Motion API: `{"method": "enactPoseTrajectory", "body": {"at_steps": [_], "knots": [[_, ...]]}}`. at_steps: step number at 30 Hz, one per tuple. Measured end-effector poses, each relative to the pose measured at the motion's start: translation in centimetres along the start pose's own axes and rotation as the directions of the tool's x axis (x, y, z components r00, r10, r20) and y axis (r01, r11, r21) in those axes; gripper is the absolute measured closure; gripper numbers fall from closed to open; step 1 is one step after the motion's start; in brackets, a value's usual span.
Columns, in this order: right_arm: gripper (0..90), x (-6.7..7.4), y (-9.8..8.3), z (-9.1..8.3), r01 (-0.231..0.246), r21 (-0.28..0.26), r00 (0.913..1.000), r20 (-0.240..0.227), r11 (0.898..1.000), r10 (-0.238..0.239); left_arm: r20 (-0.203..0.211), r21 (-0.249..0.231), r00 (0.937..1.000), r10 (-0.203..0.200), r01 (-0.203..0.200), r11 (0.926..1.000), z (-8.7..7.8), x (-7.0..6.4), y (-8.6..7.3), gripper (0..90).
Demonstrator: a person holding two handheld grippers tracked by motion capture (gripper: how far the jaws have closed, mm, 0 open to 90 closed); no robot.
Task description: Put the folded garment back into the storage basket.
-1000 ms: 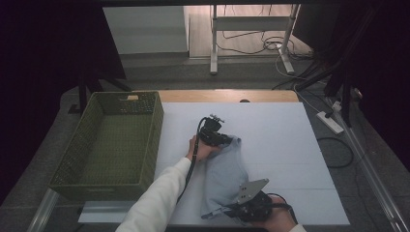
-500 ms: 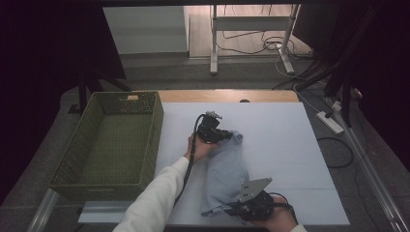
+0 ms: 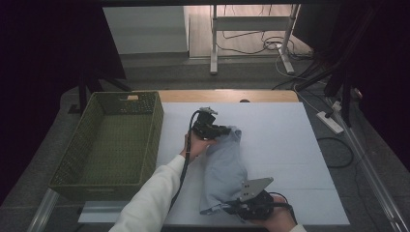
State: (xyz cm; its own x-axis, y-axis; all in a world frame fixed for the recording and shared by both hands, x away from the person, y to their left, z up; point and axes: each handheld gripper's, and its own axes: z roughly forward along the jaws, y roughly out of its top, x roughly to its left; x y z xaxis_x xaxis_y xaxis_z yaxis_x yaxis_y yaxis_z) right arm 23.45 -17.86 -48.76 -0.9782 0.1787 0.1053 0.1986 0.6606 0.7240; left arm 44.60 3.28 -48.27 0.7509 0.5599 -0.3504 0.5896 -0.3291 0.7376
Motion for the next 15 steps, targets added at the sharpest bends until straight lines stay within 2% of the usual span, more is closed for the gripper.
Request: {"method": "enactPoseTrajectory", "body": {"at_steps": [15], "knots": [[80.1, -0.1, 0.0, 0.2, 0.000, -0.004, 1.0000, 0.008, 1.000, 0.000, 0.048, -0.028, 0.9980, -0.041, 0.042, 0.9987, -1.4, 0.2, 0.3, 80.9]]}}
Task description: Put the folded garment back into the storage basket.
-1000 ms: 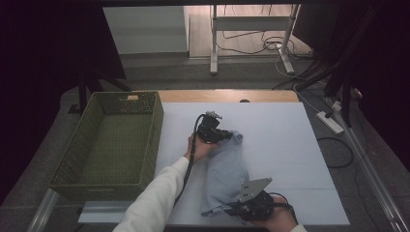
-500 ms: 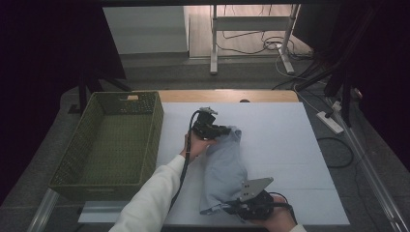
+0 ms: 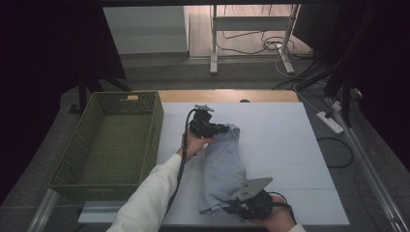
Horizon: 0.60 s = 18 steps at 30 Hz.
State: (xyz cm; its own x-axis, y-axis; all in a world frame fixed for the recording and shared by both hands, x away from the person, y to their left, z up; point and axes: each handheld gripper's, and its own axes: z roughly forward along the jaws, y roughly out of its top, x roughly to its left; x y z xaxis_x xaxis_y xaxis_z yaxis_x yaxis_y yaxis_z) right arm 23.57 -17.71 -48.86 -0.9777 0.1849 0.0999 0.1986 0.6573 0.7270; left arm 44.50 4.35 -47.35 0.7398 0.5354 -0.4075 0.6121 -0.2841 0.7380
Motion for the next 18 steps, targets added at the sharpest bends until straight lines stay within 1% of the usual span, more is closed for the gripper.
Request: {"method": "enactPoseTrajectory", "body": {"at_steps": [3, 9, 14, 18], "knots": [[80.1, -0.1, 0.0, 0.0, -0.003, -0.006, 1.0000, 0.003, 1.000, 0.003, -0.005, -0.007, 1.0000, 0.005, -0.005, 1.0000, -0.5, -0.1, 0.2, 80.8], [80.1, -0.3, 0.1, 0.2, -0.011, -0.006, 0.9999, -0.003, 1.000, 0.011, -0.010, -0.015, 0.9999, -0.005, 0.005, 0.9999, -1.0, -0.1, 0.3, 80.8], [80.1, -0.5, 0.2, 0.2, -0.012, -0.019, 0.9999, 0.007, 1.000, 0.012, -0.022, -0.028, 0.9997, -0.001, 0.000, 0.9996, -1.6, -0.2, 0.7, 80.8], [80.1, -0.9, 0.2, 0.0, -0.029, -0.034, 0.9994, 0.018, 0.999, 0.030, -0.023, -0.032, 0.9997, -0.004, 0.003, 0.9995, -1.7, -0.2, 0.9, 80.8]]}}
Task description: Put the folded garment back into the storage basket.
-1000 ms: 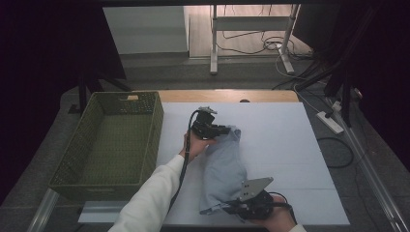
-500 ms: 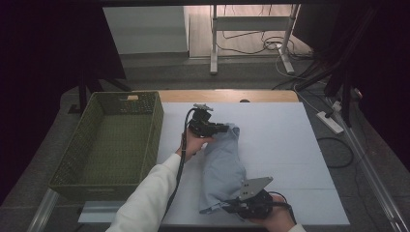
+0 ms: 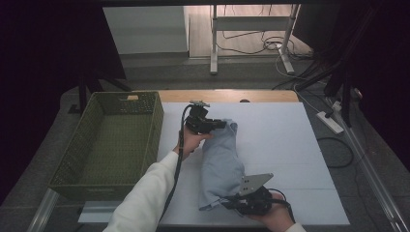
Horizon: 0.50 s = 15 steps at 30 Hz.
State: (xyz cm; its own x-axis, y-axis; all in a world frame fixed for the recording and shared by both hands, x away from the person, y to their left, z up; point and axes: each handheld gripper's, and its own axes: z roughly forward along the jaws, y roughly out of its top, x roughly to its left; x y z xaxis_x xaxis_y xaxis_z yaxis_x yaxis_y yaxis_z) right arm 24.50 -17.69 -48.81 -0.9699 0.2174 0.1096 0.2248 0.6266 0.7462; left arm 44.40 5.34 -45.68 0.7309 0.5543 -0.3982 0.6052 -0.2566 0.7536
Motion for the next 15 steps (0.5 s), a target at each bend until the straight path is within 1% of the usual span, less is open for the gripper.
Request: {"method": "enactPoseTrajectory", "body": {"at_steps": [3, 7, 12, 15], "knots": [[80.1, -0.3, 0.0, -0.1, -0.015, -0.015, 0.9999, 0.003, 1.000, 0.015, 0.004, -0.004, 1.0000, 0.005, -0.005, 1.0000, -0.2, -0.1, 0.1, 80.9], [80.1, -0.4, 0.1, -0.3, -0.021, -0.039, 0.9997, 0.013, 0.999, 0.021, -0.007, -0.009, 0.9998, 0.019, -0.019, 0.9998, -0.6, -0.3, 0.4, 80.9], [80.1, -0.6, 0.3, -0.6, -0.028, -0.065, 0.9991, 0.031, 0.997, 0.030, -0.001, -0.017, 0.9998, 0.022, -0.022, 0.9996, -1.0, -0.4, 0.5, 80.8], [80.1, -0.6, 0.5, -0.7, -0.031, -0.080, 0.9990, 0.029, 0.996, 0.033, 0.003, -0.024, 0.9998, 0.019, -0.019, 0.9995, -1.4, -0.5, 0.6, 80.8]]}}
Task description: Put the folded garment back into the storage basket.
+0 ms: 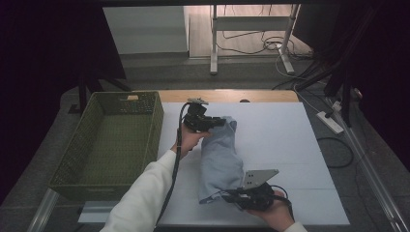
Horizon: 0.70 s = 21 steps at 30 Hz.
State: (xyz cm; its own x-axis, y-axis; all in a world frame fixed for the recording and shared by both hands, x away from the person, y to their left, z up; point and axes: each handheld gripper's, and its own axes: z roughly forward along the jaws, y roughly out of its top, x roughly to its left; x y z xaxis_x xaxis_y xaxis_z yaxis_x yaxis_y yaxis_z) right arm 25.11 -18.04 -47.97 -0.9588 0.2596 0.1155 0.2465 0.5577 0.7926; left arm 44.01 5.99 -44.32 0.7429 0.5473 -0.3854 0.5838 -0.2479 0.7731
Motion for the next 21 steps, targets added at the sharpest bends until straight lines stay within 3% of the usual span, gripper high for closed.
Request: {"method": "enactPoseTrajectory", "body": {"at_steps": [21], "knots": [[80.1, 0.3, 2.0, 0.6, 0.021, -0.049, 0.9997, -0.015, 0.999, -0.022, -0.021, -0.032, 0.9997, 0.012, -0.013, 0.9994, -3.3, -0.2, 1.2, 80.8]]}}
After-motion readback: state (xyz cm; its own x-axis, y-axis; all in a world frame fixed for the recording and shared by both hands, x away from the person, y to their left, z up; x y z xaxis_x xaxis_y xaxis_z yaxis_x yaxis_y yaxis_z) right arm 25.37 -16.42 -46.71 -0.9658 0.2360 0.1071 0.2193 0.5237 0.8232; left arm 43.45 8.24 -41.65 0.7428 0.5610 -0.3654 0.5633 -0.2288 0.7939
